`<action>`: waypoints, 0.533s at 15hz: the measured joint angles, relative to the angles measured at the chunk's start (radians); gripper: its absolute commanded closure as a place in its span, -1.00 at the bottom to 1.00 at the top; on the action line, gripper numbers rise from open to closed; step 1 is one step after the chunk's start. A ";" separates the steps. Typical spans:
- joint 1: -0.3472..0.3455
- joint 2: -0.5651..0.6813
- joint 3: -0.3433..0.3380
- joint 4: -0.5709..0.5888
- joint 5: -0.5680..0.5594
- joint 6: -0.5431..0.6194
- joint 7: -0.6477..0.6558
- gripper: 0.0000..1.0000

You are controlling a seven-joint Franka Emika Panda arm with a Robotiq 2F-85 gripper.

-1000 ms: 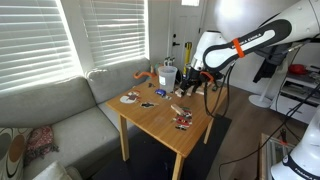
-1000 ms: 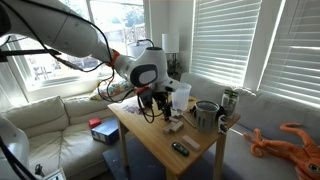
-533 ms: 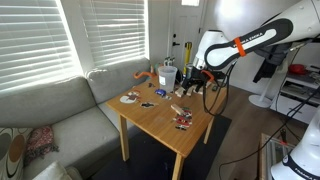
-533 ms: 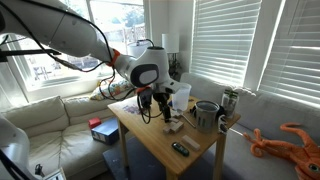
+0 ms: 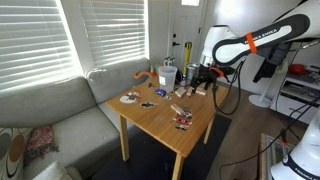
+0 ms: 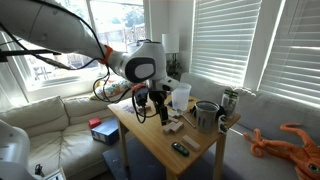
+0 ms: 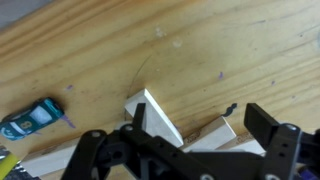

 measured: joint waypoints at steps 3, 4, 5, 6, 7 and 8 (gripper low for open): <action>-0.005 -0.062 0.000 -0.050 -0.048 -0.032 -0.020 -1.00; -0.008 -0.078 0.000 -0.069 -0.067 -0.033 -0.023 -1.00; -0.013 -0.092 0.001 -0.087 -0.087 -0.033 -0.023 -1.00; -0.018 -0.103 0.001 -0.104 -0.105 -0.029 -0.025 -1.00; -0.023 -0.113 0.001 -0.119 -0.127 -0.021 -0.027 -1.00; -0.029 -0.121 0.001 -0.132 -0.151 -0.003 -0.027 -1.00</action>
